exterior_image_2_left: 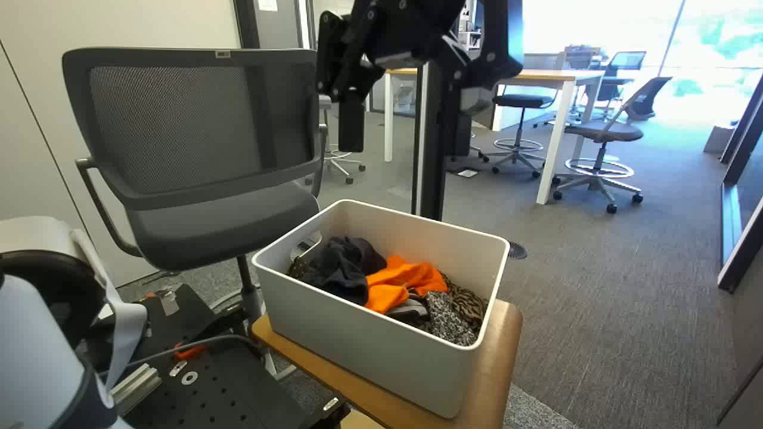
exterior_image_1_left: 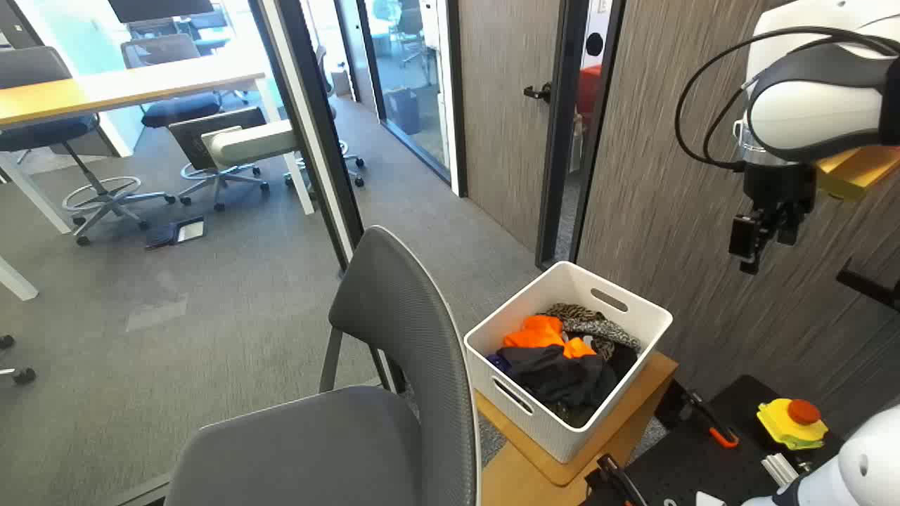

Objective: Remove grey clothing from the white basket and hang it on the back of the chair

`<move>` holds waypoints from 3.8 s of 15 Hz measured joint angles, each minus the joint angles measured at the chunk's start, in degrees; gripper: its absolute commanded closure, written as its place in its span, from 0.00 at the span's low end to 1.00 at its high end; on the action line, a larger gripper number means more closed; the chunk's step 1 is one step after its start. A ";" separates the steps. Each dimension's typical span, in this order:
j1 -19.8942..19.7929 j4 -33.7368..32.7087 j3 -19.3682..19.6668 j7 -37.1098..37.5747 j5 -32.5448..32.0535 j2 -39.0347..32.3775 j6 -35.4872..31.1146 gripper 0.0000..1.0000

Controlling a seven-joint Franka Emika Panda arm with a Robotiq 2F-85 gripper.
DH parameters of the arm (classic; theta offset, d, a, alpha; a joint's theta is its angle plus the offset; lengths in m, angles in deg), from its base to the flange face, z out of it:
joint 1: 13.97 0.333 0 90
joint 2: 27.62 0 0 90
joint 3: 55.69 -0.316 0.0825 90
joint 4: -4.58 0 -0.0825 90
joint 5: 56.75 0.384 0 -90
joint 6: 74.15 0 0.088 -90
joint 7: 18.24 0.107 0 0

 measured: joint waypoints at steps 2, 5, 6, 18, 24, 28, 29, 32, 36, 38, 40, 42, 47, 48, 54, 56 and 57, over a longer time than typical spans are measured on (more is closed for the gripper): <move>0.00 -0.41 0.00 0.00 0.00 0.05 -0.03 0.00; 0.00 -0.54 0.00 0.00 0.00 0.15 -0.03 0.00; 0.00 -0.54 0.00 0.00 0.00 0.15 -0.03 0.00; 9.44 5.06 -0.60 -5.37 0.00 -3.04 -13.60 0.00; 14.38 8.71 -0.22 -11.12 3.14 -11.21 -32.67 0.00; 17.51 8.98 1.07 -20.56 9.39 -19.45 -41.70 0.00; 18.19 8.95 1.23 -23.11 10.92 -21.63 -43.41 0.00; 19.62 8.55 1.13 -30.92 15.43 -28.10 -47.59 0.00; 19.99 7.06 -0.44 -40.54 22.12 -36.10 -51.15 0.00; 19.58 5.85 -1.95 -44.59 25.40 -39.68 -52.18 0.00; 18.53 4.34 -4.00 -47.41 27.98 -43.01 -52.83 0.00; 16.95 2.61 -6.27 -49.11 30.16 -46.09 -53.05 0.00; 12.36 -1.32 -11.37 -50.86 31.47 -52.84 -53.02 0.00; 11.57 -1.74 -12.10 -50.93 31.47 -53.79 -52.95 0.00; 7.56 -2.27 -15.34 -51.22 31.47 -56.58 -52.88 0.01; 6.70 -2.27 -15.95 -51.24 31.47 -56.77 -52.88 0.26; 6.36 -2.28 -16.19 -51.24 31.47 -56.80 -52.88 0.30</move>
